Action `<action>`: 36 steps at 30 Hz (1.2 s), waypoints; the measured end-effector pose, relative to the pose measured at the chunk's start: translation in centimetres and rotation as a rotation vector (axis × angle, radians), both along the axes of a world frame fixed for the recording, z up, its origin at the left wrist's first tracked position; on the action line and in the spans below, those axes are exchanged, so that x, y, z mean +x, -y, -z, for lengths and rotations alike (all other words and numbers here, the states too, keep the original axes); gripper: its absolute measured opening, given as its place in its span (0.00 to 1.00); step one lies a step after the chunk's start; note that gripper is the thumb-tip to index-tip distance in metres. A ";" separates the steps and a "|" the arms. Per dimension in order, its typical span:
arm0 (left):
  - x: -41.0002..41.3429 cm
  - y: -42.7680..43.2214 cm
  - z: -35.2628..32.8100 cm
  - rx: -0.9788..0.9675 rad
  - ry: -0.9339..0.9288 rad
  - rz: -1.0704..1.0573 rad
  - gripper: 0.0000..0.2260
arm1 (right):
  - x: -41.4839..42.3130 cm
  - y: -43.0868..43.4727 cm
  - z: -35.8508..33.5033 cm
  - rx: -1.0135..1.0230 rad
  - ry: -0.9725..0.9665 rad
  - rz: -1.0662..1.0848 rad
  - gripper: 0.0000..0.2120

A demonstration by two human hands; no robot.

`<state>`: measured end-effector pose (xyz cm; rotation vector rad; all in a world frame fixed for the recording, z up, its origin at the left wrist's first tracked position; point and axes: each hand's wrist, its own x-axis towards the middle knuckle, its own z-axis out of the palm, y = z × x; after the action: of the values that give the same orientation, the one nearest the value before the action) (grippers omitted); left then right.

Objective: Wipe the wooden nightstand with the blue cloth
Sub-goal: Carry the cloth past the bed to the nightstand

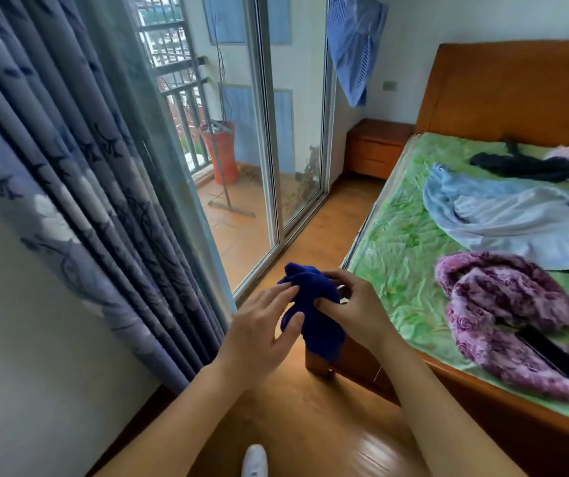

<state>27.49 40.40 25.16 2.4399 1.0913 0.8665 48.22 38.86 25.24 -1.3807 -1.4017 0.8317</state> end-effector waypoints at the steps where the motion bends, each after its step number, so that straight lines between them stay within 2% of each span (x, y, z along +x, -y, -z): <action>1: 0.1 -1.1 0.2 0.005 -0.004 0.014 0.23 | 0.1 -0.8 0.2 -0.009 -0.008 0.008 0.17; 9: -0.2 -14.3 2.8 0.015 0.006 0.092 0.23 | -1.0 -12.2 1.3 -0.053 -0.050 0.106 0.17; 18: -0.5 -31.2 2.2 -0.023 0.014 0.227 0.21 | -2.3 -26.4 0.7 -0.083 -0.016 0.253 0.14; 28: 6.6 -46.0 3.6 -0.100 -0.035 0.253 0.23 | 4.6 -40.5 3.1 -0.128 -0.004 0.365 0.13; 36: 12.6 -60.3 2.2 -0.084 -0.093 0.235 0.23 | 10.6 -54.4 1.7 -0.103 -0.026 0.329 0.13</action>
<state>40.11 100.72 22.95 2.4948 0.8302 0.6270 58.86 93.21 23.59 -1.6198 -1.0834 0.7085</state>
